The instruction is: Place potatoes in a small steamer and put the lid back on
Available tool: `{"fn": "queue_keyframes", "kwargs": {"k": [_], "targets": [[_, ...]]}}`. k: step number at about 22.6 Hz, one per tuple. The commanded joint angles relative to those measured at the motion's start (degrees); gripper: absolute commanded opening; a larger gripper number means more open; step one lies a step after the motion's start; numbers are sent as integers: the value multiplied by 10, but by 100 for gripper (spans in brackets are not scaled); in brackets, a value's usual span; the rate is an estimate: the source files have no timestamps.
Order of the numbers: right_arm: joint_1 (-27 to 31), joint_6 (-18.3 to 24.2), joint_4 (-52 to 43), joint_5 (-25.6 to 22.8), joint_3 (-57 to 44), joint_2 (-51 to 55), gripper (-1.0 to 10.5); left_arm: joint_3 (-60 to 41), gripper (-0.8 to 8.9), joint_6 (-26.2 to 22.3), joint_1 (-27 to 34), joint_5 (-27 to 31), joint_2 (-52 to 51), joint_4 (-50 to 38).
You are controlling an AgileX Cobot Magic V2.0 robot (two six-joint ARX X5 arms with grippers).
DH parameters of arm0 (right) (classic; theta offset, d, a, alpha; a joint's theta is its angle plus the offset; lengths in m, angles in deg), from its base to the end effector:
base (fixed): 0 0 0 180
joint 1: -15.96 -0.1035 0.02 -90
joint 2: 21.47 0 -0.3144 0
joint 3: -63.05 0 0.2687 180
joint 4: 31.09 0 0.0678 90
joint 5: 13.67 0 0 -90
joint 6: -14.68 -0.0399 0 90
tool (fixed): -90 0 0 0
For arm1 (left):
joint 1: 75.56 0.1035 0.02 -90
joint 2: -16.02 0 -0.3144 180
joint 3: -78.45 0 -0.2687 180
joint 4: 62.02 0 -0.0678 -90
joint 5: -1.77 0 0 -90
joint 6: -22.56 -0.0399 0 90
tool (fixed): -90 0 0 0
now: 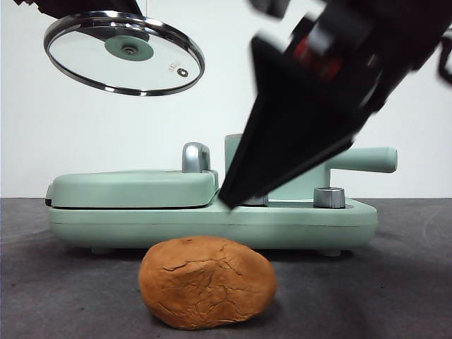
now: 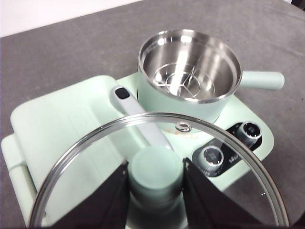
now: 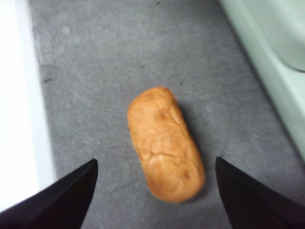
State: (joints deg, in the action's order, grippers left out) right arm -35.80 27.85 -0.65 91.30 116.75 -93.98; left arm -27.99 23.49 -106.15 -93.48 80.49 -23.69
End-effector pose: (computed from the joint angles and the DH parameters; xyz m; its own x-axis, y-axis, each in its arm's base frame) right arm 0.1462 0.2022 0.2362 0.1874 0.6552 -0.7319 -0.9473 0.3177 0.0418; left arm 0.2079 -0.1271 0.3771 0.7014 -0.5210 -0.4864 0.5686 0.8205 -0.0589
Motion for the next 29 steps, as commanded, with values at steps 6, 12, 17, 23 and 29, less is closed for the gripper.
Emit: {"fn": "queue_keyframes", "kwargs": {"k": [6, 12, 17, 23, 29], "targets": [[-17, 15, -72, -3, 10, -95, 393, 8, 14, -6, -1, 0, -1, -11], [-17, 8, -89, -15, 10, -144, 360, 8, 14, -8, -1, 0, -1, -11], [-16, -42, -85, -15, 10, -138, 254, 8, 14, -14, -1, 0, -1, -10], [-13, -143, -18, -22, 13, -56, 253, 8, 14, -14, -1, 0, -1, -11], [16, -271, 147, -54, 35, 66, 189, 8, 14, -15, -1, -1, -1, -10]]}}
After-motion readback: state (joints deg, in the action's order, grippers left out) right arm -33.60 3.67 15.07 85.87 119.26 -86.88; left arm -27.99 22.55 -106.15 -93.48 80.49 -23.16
